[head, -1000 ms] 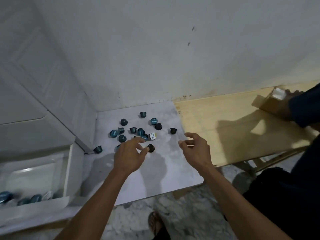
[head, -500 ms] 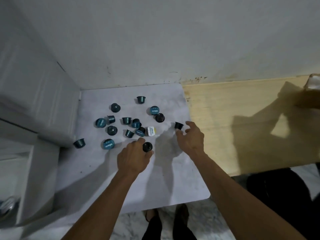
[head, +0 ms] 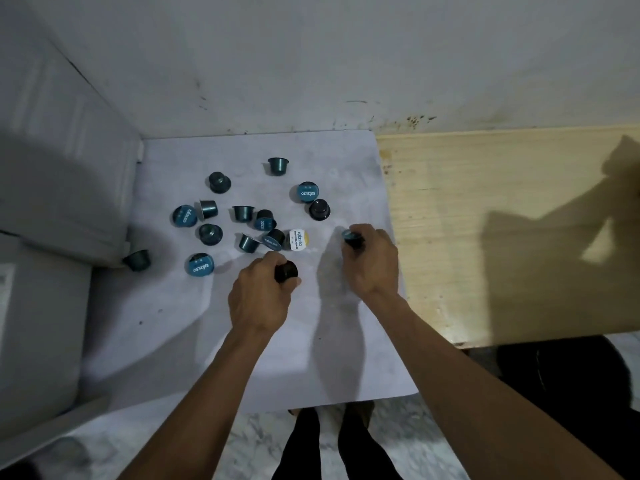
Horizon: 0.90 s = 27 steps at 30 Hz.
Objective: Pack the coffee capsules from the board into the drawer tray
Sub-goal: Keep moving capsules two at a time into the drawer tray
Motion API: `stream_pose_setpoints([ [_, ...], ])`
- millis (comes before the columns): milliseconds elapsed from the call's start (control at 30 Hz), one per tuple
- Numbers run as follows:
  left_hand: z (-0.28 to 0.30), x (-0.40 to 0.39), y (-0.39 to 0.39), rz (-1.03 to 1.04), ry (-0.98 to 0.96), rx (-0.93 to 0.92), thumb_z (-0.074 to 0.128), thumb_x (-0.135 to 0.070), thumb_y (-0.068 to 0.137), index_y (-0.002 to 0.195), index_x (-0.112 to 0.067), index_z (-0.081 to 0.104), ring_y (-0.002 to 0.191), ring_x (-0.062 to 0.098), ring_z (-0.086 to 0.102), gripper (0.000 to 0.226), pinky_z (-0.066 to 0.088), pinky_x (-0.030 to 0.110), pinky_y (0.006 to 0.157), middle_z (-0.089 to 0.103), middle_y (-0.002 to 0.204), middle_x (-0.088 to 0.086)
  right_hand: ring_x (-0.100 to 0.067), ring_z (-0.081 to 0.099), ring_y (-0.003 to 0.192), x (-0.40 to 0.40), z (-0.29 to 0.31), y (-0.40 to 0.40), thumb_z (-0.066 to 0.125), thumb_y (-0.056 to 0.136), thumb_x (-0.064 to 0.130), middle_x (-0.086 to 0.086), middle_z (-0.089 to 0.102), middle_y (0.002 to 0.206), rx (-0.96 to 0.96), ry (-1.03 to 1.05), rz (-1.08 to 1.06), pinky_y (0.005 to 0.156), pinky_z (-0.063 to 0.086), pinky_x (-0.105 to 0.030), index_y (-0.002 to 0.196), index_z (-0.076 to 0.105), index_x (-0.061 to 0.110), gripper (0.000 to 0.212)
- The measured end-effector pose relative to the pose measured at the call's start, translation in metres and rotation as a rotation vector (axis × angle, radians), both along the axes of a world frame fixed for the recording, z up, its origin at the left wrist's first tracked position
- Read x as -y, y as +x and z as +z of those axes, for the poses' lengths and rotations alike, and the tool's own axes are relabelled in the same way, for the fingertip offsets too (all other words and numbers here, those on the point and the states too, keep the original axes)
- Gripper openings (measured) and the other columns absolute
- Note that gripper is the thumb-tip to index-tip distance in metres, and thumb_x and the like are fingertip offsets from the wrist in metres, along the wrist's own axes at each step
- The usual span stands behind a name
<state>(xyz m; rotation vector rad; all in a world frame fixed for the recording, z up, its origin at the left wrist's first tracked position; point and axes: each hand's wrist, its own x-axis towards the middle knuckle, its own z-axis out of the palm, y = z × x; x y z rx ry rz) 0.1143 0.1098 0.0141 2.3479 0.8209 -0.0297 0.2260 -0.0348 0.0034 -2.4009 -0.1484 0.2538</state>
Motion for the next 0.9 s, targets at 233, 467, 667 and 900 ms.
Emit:
stream_pose_setpoints([
  [233,-0.012,-0.004,-0.016,-0.188,-0.094,0.222,0.071,-0.019,0.087,0.126,-0.02,0.062,0.094,0.018,0.06,0.04,0.054,0.041,0.087,0.058,0.105,0.002,-0.016,0.059,0.087,0.009,-0.015,-0.033,0.067,0.086,0.018,0.004,0.063,0.096,0.111,0.104,0.119,0.075,0.053,-0.032,0.108,0.063,0.025,0.023],
  [467,-0.03,0.002,-0.023,-0.067,-0.069,0.387,0.078,-0.024,0.08,0.102,-0.017,0.064,0.09,0.02,0.062,0.027,0.054,0.049,0.077,0.07,0.096,-0.001,-0.018,0.058,0.085,0.014,-0.03,-0.045,0.074,0.082,0.016,0.003,0.068,0.091,0.258,0.142,0.169,0.069,0.053,-0.034,0.104,0.065,0.017,0.024],
  [667,-0.045,0.011,-0.039,0.025,0.015,0.47,0.08,-0.019,0.078,0.11,-0.01,0.066,0.103,0.021,0.063,0.036,0.054,0.044,0.088,0.07,0.109,0.005,-0.022,0.06,0.091,0.024,-0.041,-0.049,0.077,0.081,0.009,-0.003,0.069,0.104,0.39,0.191,0.217,0.075,0.052,-0.025,0.106,0.067,0.009,0.027],
  [900,-0.05,0.012,-0.041,0.025,0.075,0.541,0.079,-0.015,0.08,0.109,-0.004,0.068,0.102,0.021,0.064,0.033,0.055,0.041,0.089,0.071,0.109,0.009,-0.023,0.06,0.092,0.026,-0.045,-0.048,0.077,0.081,0.007,-0.006,0.07,0.103,0.428,0.24,0.221,0.077,0.05,-0.024,0.106,0.069,0.006,0.026],
])
